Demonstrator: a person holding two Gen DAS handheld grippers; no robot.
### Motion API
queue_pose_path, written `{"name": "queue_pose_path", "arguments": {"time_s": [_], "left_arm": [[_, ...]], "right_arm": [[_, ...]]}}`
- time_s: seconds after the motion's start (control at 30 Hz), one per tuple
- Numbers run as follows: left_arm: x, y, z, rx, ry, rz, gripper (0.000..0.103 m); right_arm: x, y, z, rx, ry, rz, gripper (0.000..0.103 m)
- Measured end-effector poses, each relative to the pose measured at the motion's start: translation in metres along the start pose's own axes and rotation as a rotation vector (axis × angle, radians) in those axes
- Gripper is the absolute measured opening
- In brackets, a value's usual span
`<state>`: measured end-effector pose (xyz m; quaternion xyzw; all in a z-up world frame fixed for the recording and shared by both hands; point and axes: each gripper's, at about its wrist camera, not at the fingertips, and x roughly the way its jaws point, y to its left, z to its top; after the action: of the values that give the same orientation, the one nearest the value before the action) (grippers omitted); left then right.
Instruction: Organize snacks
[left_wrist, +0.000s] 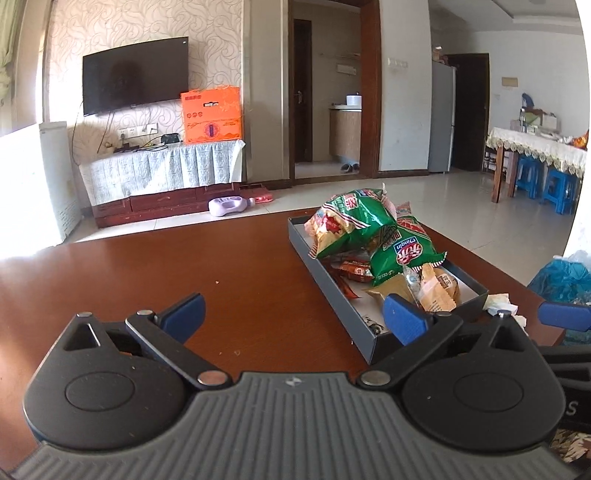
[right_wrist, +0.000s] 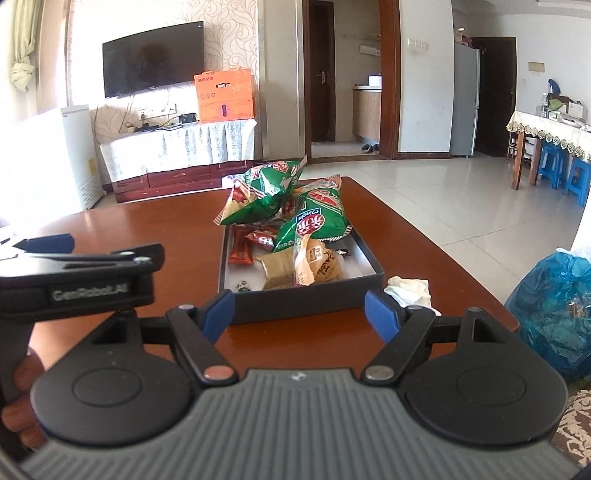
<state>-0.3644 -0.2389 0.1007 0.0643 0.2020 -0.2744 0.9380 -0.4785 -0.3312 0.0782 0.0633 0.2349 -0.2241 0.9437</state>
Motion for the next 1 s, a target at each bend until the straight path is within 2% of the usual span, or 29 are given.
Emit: {"name": "queue_pose_path", "arguments": {"time_s": [0.17,0.27,0.83,1.0], "left_arm": [[-0.005,0.006,-0.002,-0.003,0.011,0.013,0.103],[-0.008,0.007,-0.004,-0.004,0.017,0.018,0.103],[-0.007,0.013,-0.005,-0.040,0.030,0.007,0.103],[-0.004,0.011,-0.007,-0.010,0.032,0.017,0.103]], "right_arm": [[-0.003,0.002,-0.002,-0.013,0.002,0.027,0.080],[-0.004,0.000,-0.002,0.002,0.000,0.042,0.085],[0.001,-0.003,-0.001,0.014,0.026,0.060,0.085],[0.001,-0.004,-0.001,0.017,0.030,0.062,0.085]]}}
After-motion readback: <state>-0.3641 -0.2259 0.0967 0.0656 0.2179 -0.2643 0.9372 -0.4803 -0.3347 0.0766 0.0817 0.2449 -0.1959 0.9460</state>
